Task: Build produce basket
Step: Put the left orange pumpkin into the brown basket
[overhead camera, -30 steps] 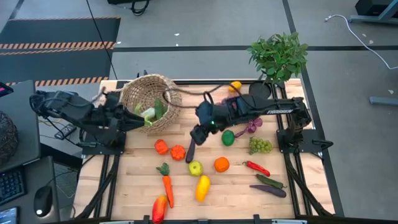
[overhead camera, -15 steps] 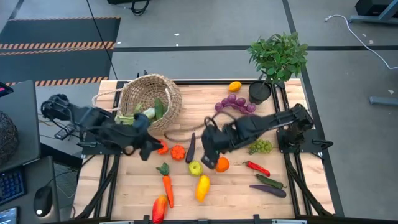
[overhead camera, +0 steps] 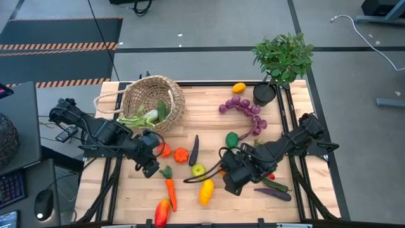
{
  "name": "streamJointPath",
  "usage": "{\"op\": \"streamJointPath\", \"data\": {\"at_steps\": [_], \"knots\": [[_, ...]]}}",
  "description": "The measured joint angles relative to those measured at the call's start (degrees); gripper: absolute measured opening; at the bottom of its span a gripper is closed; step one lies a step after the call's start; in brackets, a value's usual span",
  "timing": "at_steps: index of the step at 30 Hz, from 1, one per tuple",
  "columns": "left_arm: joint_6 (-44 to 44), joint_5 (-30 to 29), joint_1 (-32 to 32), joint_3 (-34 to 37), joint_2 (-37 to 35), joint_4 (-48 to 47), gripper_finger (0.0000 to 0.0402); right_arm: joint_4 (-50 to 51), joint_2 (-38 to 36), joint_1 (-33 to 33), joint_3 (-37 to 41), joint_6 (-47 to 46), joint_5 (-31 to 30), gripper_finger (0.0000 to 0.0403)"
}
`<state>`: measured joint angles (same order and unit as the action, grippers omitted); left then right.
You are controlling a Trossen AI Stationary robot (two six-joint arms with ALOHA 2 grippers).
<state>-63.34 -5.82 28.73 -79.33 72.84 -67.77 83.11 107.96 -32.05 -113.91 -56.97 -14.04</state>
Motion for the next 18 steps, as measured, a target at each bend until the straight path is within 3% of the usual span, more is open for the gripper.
{"op": "streamJointPath", "data": {"at_steps": [13, 18], "knots": [[22.1, 1.7, 2.4, 0.0, -0.1, -2.6, 0.0168, -1.3, -0.4, -5.7, 0.0, -19.6, -8.7, 0.0248], [31.2, 1.6, 1.1, 0.0, -0.1, -9.6, 0.0193, -1.8, -0.7, -5.7, 0.0, -29.3, -11.1, 0.0248]]}}
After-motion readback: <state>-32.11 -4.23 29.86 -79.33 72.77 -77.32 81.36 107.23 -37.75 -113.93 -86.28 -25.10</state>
